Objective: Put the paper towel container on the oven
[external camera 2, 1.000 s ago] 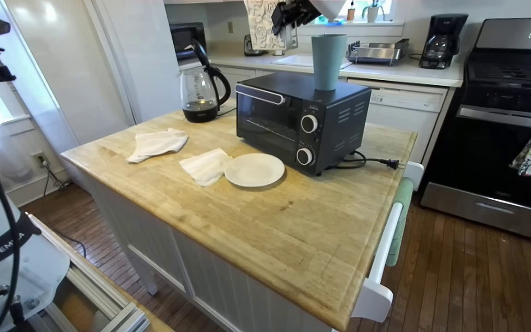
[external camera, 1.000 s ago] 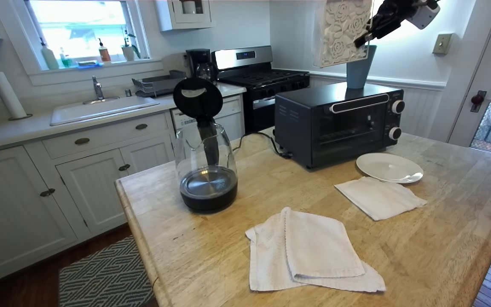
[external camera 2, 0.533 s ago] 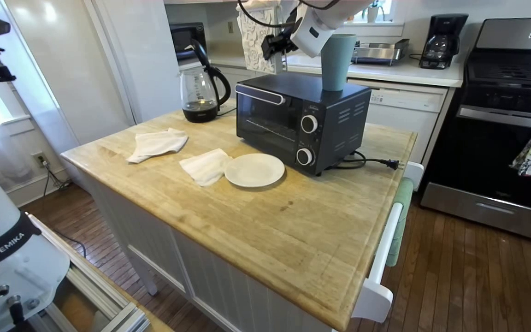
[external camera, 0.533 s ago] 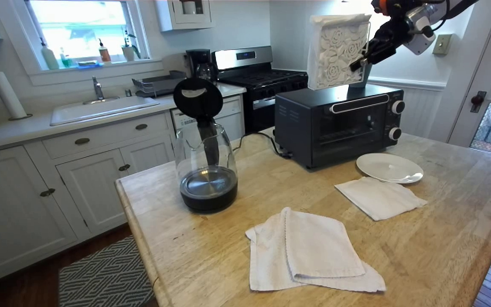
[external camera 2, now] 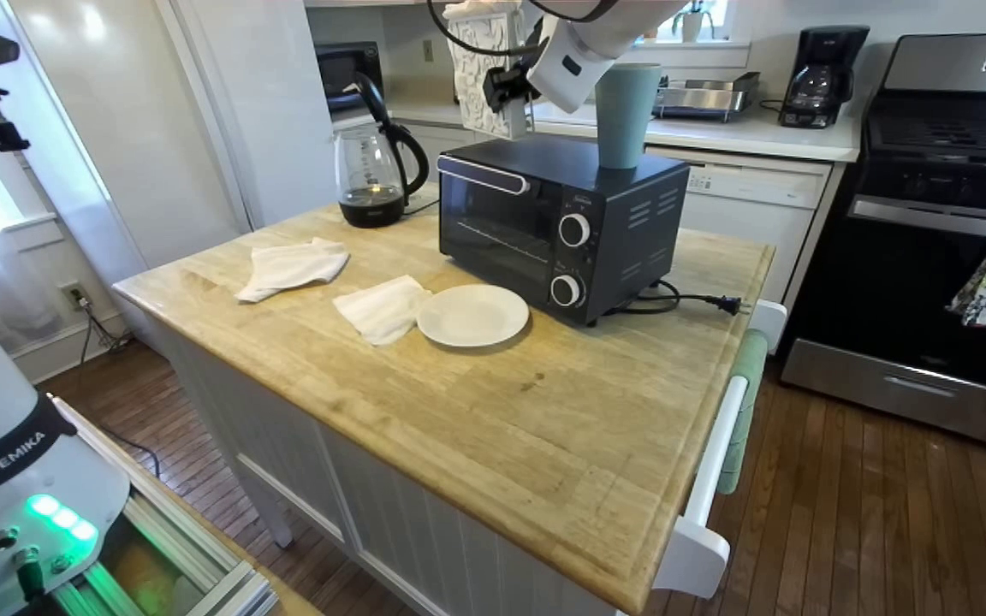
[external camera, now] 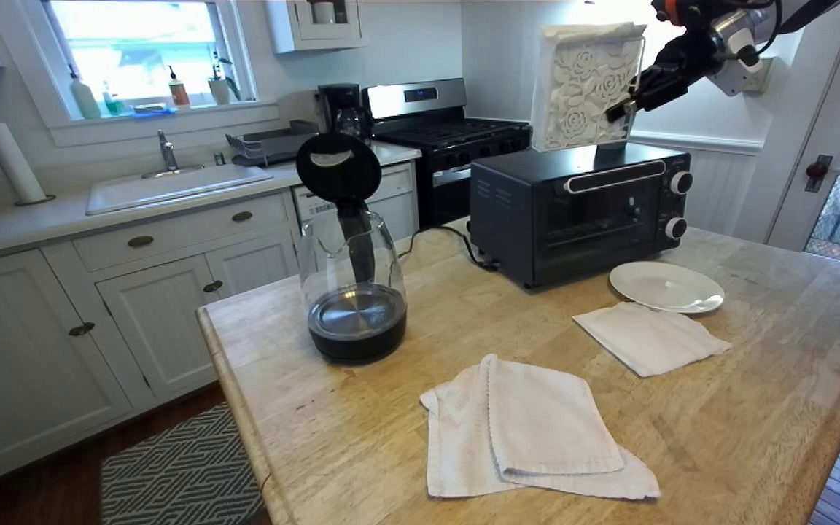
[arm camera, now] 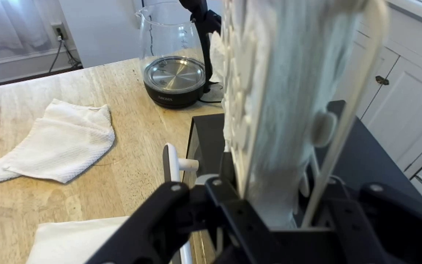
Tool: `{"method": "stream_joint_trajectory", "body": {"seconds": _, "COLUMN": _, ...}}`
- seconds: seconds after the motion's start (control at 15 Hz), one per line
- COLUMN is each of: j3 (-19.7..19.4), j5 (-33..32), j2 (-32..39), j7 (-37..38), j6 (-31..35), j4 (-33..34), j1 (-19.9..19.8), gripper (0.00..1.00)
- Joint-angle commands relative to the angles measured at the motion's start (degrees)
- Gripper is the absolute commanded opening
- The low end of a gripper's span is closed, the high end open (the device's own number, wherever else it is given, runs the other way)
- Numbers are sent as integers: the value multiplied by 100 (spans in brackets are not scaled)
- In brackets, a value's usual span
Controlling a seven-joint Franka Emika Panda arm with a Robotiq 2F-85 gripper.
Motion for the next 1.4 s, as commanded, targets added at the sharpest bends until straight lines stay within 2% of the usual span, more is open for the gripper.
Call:
{"method": "stream_joint_trajectory", "body": {"seconds": 0.0, "j3": -129, "j5": 252, "j2": -505, "j7": 22, "j6": 491, "j4": -608, "j1": 203, "gripper": 16}}
{"method": "stream_joint_trajectory", "body": {"seconds": 0.53, "j3": -101, "j5": 604, "j2": -776, "j7": 76, "j6": 1229, "j4": -1094, "j1": 353, "gripper": 16}}
{"method": "stream_joint_trajectory", "body": {"seconds": 0.93, "j3": -90, "j5": 893, "j2": -587, "j7": 95, "j6": 1281, "j4": -1049, "j1": 371, "gripper": 16}}
{"method": "stream_joint_trajectory", "body": {"seconds": 1.33, "j3": -101, "j5": 848, "j2": -415, "j7": 254, "j6": 1341, "j4": -969, "j1": 404, "gripper": 16}}
